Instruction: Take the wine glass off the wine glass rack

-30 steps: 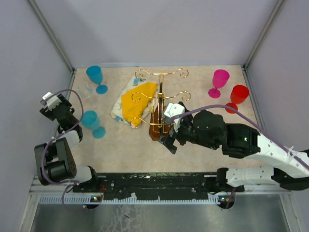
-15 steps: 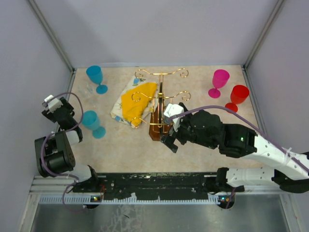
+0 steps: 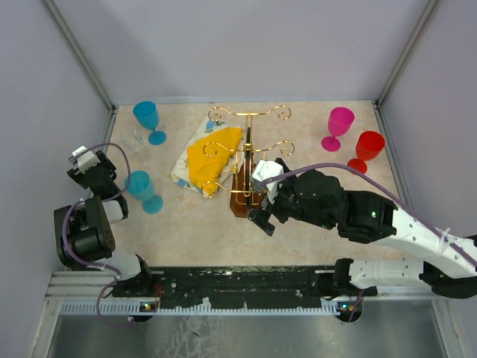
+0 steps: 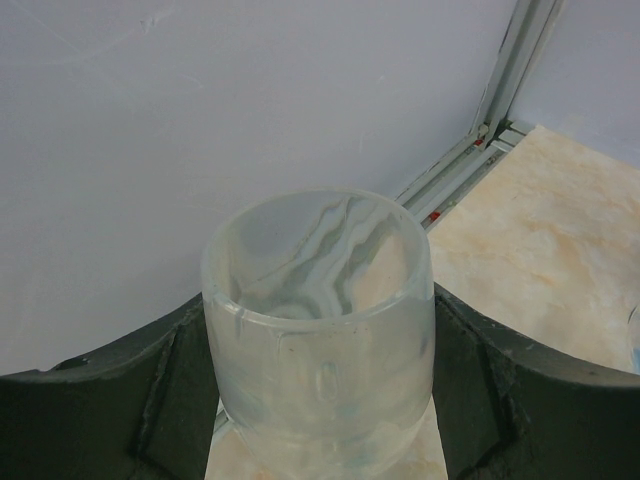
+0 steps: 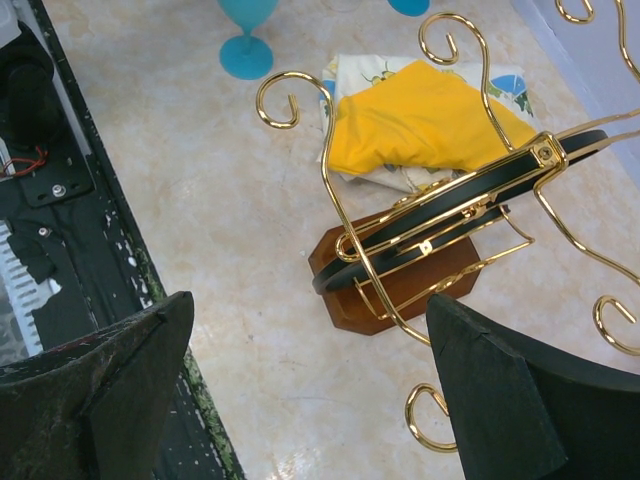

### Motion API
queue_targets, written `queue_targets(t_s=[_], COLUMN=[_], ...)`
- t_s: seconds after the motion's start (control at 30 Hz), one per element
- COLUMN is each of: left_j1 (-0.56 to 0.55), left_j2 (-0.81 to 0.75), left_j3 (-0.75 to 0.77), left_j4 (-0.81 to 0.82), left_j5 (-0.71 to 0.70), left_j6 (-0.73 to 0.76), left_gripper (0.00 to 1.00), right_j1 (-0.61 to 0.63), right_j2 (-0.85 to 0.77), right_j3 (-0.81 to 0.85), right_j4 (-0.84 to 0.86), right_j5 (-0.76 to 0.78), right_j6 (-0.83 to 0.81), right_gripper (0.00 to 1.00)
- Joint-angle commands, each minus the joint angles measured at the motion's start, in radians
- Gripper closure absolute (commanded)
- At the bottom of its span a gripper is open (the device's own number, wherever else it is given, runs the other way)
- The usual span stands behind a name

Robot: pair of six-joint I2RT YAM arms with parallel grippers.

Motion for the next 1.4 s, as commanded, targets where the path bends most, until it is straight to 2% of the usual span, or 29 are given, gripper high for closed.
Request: queue_targets(t_s=[0.0,0.67,1.37], left_j1=[0.006,0.003,-0.010], left_j2=[0.005,-0.024,-0.108], left_j3=[0.012,0.003,-0.019], left_j4=[0.054,-0.036,-0.124], left_j5=[0.007,0.029,0.070], left_j6=[0.012,-0.006,-0.011], left_gripper=[0.38,0.18,0.12], right_j1=[-0.005,-0.005,-0.005], right_j2=[0.007,-0.003,-0.027], right_j3=[0.018,0.007,-0.018], right_j4=[0.044,0.058,0.072], right_j5=[-0.008,-0.016,-0.023], right_j6=[-0.018,-0.018,-0.025], right_gripper=[0.01,0.01,0.01])
